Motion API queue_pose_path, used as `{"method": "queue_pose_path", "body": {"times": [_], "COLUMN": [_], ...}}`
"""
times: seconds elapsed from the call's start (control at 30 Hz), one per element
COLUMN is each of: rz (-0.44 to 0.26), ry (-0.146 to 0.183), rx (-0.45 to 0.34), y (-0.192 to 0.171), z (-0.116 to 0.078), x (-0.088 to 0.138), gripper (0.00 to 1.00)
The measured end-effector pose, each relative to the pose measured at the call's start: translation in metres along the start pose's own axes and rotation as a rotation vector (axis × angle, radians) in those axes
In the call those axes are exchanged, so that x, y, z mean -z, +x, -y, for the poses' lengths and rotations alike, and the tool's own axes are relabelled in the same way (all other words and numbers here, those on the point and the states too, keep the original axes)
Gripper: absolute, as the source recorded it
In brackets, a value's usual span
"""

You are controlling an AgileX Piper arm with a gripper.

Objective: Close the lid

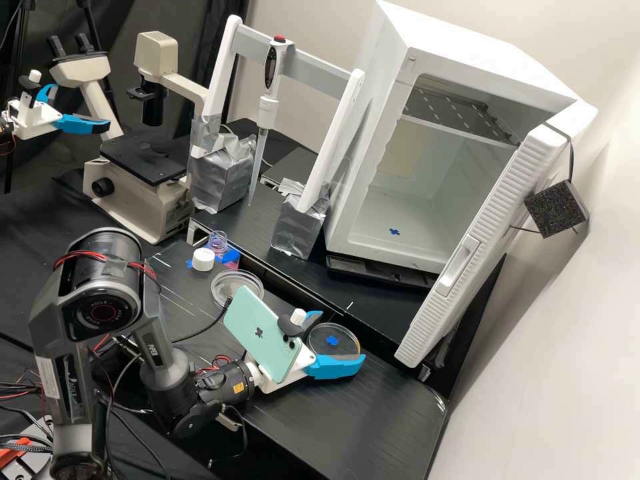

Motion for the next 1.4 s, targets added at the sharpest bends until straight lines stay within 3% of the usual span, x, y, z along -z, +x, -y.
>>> {"method": "queue_pose_path", "body": {"times": [0.43,0.53,0.77,0.9,1.07,1.3,1.4], "rz": [-0.002,-0.020,-0.024,-0.098,-0.243,-0.417,-0.440], "ry": [0.001,0.026,0.123,0.137,0.124,0.059,0.028], "rx": [0.000,0.005,-0.013,-0.037,-0.016,0.155,0.197], "y": [0.000,-0.002,-0.028,-0.040,-0.047,-0.053,-0.053], "z": [0.000,-0.002,-0.006,-0.008,-0.007,0.013,0.019], "x": [0.000,0.002,0.017,0.034,0.059,0.082,0.084], "gripper": [0.00,0.00,0.00,0.00,0.00,0.00,0.00]}}
